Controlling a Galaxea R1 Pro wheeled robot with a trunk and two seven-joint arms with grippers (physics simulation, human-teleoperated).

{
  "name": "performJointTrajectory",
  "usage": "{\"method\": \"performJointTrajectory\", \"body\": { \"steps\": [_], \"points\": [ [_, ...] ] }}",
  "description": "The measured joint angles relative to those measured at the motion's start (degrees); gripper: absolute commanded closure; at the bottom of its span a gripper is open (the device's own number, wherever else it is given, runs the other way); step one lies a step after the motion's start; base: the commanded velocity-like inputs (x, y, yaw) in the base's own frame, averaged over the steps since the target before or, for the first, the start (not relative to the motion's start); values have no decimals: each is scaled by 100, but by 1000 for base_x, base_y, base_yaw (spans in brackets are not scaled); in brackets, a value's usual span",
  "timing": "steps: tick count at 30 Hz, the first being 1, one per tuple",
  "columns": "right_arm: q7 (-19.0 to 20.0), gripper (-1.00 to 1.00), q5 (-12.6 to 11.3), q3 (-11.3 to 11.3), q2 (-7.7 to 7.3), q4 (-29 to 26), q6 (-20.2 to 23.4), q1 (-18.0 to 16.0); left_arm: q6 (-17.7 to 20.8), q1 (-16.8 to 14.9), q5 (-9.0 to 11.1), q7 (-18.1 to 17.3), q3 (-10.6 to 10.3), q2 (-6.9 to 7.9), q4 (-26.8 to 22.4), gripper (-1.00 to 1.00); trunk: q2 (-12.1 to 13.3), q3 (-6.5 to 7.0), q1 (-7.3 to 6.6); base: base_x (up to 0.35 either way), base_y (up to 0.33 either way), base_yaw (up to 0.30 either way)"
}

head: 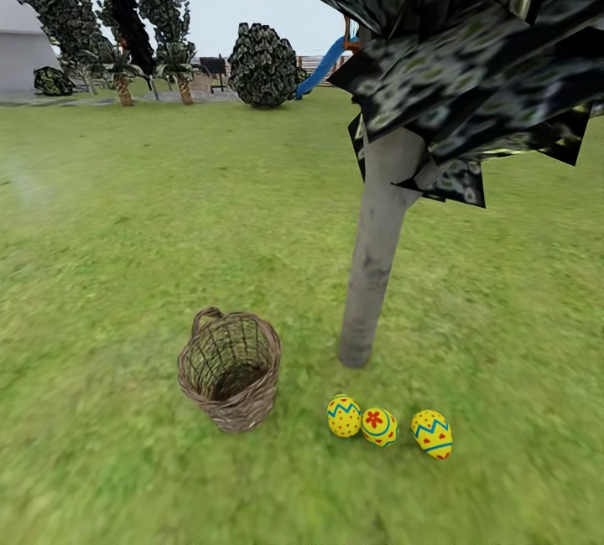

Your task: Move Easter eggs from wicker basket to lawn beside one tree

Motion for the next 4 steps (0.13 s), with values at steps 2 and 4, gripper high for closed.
{"method": "performJointTrajectory", "body": {
  "steps": [2, 4],
  "points": [
    [4, -100, -1, -2, -8, -21, 0, 0, 0, -1, 0, 0, -1, -6, 0, -100, 0, 0, 0, 0, 0, 0],
    [6, -100, -7, 4, -8, -19, 0, 0, 0, 0, 0, 0, 0, -6, 0, -100, 0, 0, 0, 0, 0, 0]
  ]
}}
